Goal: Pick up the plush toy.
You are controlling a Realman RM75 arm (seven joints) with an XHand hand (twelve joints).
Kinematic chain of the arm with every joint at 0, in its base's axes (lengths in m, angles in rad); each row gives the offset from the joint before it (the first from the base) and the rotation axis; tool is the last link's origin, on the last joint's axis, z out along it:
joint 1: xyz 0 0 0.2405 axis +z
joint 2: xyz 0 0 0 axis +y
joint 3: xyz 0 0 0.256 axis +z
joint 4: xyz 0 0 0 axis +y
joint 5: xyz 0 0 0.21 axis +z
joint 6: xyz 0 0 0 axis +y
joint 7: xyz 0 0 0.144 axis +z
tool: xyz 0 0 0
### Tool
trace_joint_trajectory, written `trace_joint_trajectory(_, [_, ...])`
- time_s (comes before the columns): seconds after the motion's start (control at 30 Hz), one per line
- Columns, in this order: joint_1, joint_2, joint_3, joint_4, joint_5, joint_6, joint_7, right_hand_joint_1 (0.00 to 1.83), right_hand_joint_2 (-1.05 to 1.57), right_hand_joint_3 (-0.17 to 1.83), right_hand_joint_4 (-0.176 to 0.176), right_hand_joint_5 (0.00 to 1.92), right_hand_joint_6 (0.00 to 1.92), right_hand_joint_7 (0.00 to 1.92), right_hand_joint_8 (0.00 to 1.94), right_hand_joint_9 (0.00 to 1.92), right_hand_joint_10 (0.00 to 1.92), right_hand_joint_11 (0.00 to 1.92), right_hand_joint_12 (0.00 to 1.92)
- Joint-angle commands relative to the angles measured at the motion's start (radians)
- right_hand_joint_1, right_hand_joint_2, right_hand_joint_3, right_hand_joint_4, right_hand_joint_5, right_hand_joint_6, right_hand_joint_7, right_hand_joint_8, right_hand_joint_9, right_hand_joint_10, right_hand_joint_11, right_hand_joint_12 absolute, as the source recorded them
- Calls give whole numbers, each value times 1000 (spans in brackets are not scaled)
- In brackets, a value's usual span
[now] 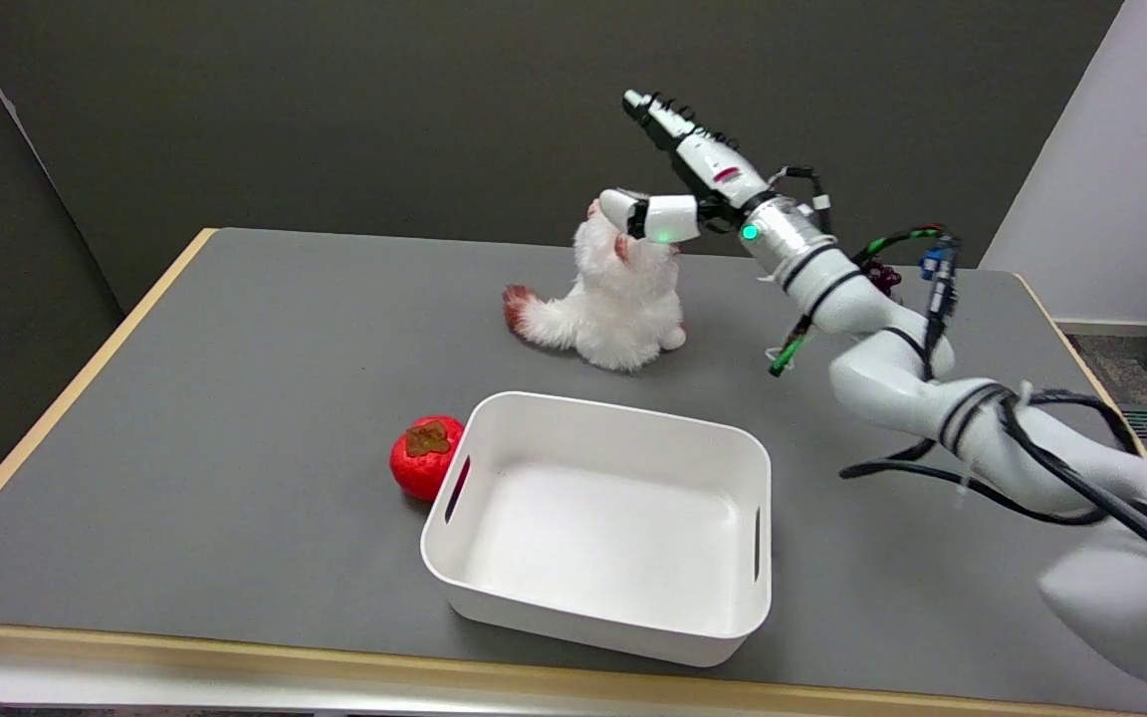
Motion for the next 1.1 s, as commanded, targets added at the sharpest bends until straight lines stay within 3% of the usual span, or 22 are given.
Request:
trace_joint_trajectory(0.03, [228, -150, -131, -373, 23, -177, -24, 416, 570, 862, 38, 0, 62, -1, 6, -1, 77, -1, 693])
trace_joint_trajectory(0.33, [143, -115, -124, -320, 95, -195, -22, 396, 550, 889, 47, -1, 133, -1, 19, -1, 125, -1, 723])
trace_joint_trajectory(0.4, [126, -107, -121, -302, 122, -189, -22, 631, 600, 998, 33, 67, 159, 79, 102, 32, 440, 15, 916])
trace_joint_trajectory(0.5, [97, -93, -98, -261, 135, -190, -22, 580, 621, 970, 34, 113, 384, 202, 313, 176, 692, 95, 1202])
trace_joint_trajectory(0.57, [82, -87, -83, -237, 135, -195, -22, 745, 654, 944, 26, 207, 430, 357, 396, 332, 847, 267, 1444])
trace_joint_trajectory(0.63, [73, -82, -75, -220, 135, -196, -22, 821, 670, 941, 25, 247, 479, 426, 453, 389, 935, 381, 1557])
trace_joint_trajectory(0.7, [70, -80, -76, -211, 131, -187, -22, 951, 722, 935, 23, 374, 749, 600, 723, 577, 1163, 619, 1716])
trace_joint_trajectory(0.77, [70, -79, -78, -206, 125, -173, -22, 985, 756, 902, 35, 403, 908, 657, 859, 659, 1249, 663, 1735])
trace_joint_trajectory(0.8, [70, -76, -81, -202, 125, -159, -22, 1043, 883, 698, -12, 442, 1134, 718, 1012, 711, 1302, 753, 1792])
trace_joint_trajectory(0.83, [70, -73, -83, -198, 125, -149, -22, 1128, 1078, 379, -89, 498, 1454, 802, 1221, 775, 1364, 888, 1879])
trace_joint_trajectory(0.87, [69, -68, -86, -190, 125, -136, -22, 1171, 1161, 242, -125, 532, 1613, 848, 1311, 812, 1399, 964, 1921])
trace_joint_trajectory(0.93, [66, -56, -84, -170, 125, -105, -22, 1197, 1121, 291, -127, 557, 1621, 862, 1266, 836, 1414, 1002, 1921])
trace_joint_trajectory(1.0, [62, -45, -76, -149, 127, -72, -22, 1348, 1122, 210, -176, 552, 1593, 834, 1206, 836, 1427, 1000, 1921])
trace_joint_trajectory(1.1, [51, -17, -45, -102, 133, -10, -24, 1347, 1126, 209, -176, 541, 1598, 832, 1228, 827, 1437, 982, 1921])
